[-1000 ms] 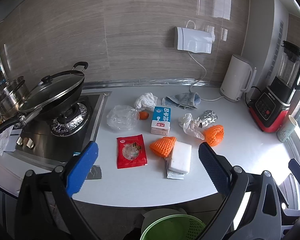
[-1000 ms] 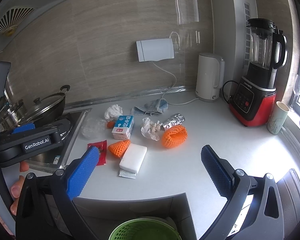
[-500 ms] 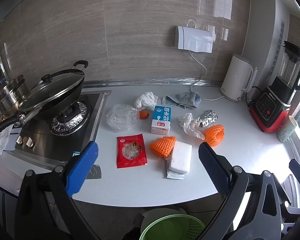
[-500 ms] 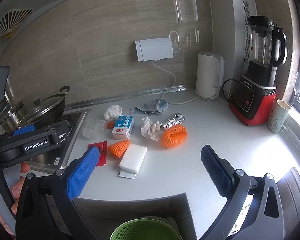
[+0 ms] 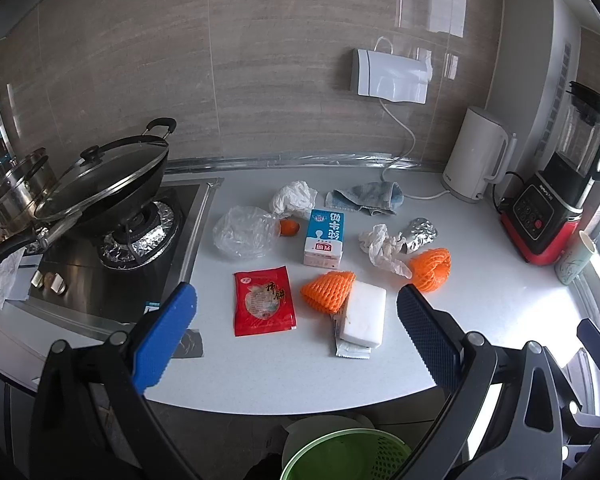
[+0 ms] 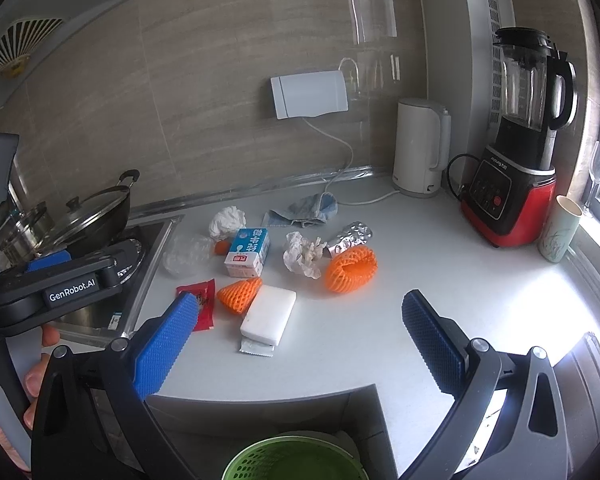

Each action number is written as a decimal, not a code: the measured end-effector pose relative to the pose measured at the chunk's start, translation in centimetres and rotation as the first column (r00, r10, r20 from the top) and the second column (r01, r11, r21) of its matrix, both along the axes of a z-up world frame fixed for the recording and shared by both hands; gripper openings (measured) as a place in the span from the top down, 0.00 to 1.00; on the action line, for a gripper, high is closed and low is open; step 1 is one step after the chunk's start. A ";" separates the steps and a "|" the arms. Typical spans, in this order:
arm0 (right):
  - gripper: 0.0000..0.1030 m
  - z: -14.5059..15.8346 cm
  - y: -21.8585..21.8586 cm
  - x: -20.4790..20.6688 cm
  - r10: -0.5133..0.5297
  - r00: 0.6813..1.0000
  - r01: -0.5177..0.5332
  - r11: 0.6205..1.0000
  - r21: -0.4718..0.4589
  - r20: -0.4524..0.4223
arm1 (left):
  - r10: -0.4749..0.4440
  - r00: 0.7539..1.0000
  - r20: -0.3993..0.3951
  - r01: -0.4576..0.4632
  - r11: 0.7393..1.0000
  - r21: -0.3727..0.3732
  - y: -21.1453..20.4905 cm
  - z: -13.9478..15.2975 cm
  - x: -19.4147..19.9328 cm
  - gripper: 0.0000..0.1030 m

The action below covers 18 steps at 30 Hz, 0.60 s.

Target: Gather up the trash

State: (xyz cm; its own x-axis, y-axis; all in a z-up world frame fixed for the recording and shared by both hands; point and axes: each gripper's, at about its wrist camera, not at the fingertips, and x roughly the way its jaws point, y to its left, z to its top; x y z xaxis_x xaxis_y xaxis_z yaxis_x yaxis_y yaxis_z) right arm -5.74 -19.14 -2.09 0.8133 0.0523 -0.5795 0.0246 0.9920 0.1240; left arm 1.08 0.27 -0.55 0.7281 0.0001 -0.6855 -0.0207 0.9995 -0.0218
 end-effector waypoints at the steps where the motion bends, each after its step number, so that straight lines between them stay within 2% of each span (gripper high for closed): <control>1: 0.02 -0.1 0.0 0.1 0.001 1.000 -0.001 1.000 0.001 -0.001 | -0.001 1.000 -0.001 0.000 1.000 -0.001 0.1 -0.1 0.1 0.06; 11: 0.02 -2.1 -0.2 3.0 -0.010 1.000 0.010 1.000 -0.004 -0.018 | -0.029 1.000 -0.009 0.029 1.000 -0.001 1.2 -2.7 2.9 0.06; 18: 0.02 -5.3 -0.8 7.1 -0.030 0.998 0.031 0.999 0.009 -0.049 | -0.078 0.997 -0.028 0.079 0.996 0.045 1.8 -6.6 6.9 0.06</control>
